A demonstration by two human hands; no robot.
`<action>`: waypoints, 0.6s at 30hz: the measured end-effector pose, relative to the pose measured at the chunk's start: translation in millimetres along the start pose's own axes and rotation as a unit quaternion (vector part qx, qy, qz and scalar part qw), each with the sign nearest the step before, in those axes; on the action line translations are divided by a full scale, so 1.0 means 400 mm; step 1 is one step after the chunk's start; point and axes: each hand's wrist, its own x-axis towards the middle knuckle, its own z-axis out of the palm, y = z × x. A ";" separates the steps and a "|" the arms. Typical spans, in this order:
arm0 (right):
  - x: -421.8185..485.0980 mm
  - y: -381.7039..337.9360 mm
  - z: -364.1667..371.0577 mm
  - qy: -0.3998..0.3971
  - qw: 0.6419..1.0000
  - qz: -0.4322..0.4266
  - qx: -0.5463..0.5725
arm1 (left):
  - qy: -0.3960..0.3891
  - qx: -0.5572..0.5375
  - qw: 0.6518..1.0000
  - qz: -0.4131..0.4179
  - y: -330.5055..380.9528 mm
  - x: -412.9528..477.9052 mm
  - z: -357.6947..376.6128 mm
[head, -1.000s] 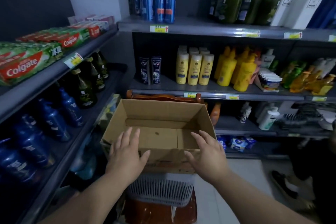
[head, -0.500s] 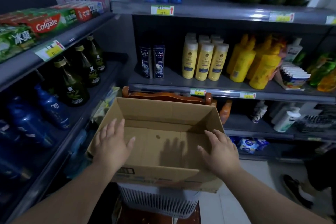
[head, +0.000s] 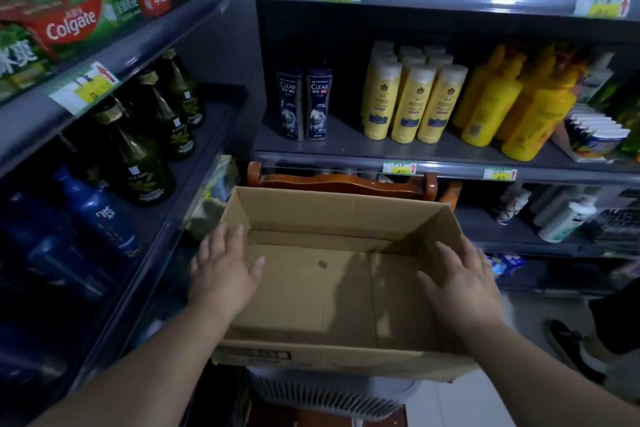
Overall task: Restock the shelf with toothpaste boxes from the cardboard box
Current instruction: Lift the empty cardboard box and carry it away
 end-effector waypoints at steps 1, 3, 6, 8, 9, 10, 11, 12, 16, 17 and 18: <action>0.003 -0.003 -0.002 -0.007 1.000 0.008 0.004 | -0.002 -0.003 1.000 0.003 -0.003 0.004 -0.002; 0.008 -0.008 -0.007 -0.016 1.000 0.018 0.004 | -0.007 -0.009 1.000 0.002 -0.011 0.013 -0.005; 0.015 -0.010 -0.014 -0.022 0.999 0.038 -0.008 | -0.017 -0.013 1.000 -0.008 -0.020 0.022 -0.009; 0.020 -0.006 -0.016 -0.032 0.998 0.049 -0.024 | -0.018 -0.006 1.000 -0.008 -0.021 0.026 -0.008; 0.022 -0.003 -0.017 -0.037 0.998 0.051 -0.029 | -0.017 -0.002 1.000 -0.005 -0.021 0.027 -0.008; 0.025 0.000 -0.018 -0.038 0.997 0.051 -0.033 | -0.014 0.000 1.000 -0.002 -0.021 0.030 -0.007; 0.027 0.002 -0.018 -0.038 0.997 0.049 -0.036 | -0.011 0.000 1.000 -0.001 -0.021 0.033 -0.007; 0.030 0.003 -0.017 -0.037 0.997 0.047 -0.039 | -0.008 -0.002 1.000 -0.002 -0.020 0.037 -0.007; 0.046 0.007 -0.020 -0.051 0.996 0.056 -0.054 | -0.027 -0.024 0.999 -0.033 -0.026 0.061 -0.007; 0.053 0.008 -0.023 -0.055 0.995 0.060 -0.059 | -0.036 -0.038 0.998 -0.040 -0.030 0.069 -0.008; 0.059 0.009 -0.026 -0.059 0.994 0.063 -0.066 | -0.044 -0.055 0.996 -0.045 -0.035 0.077 -0.010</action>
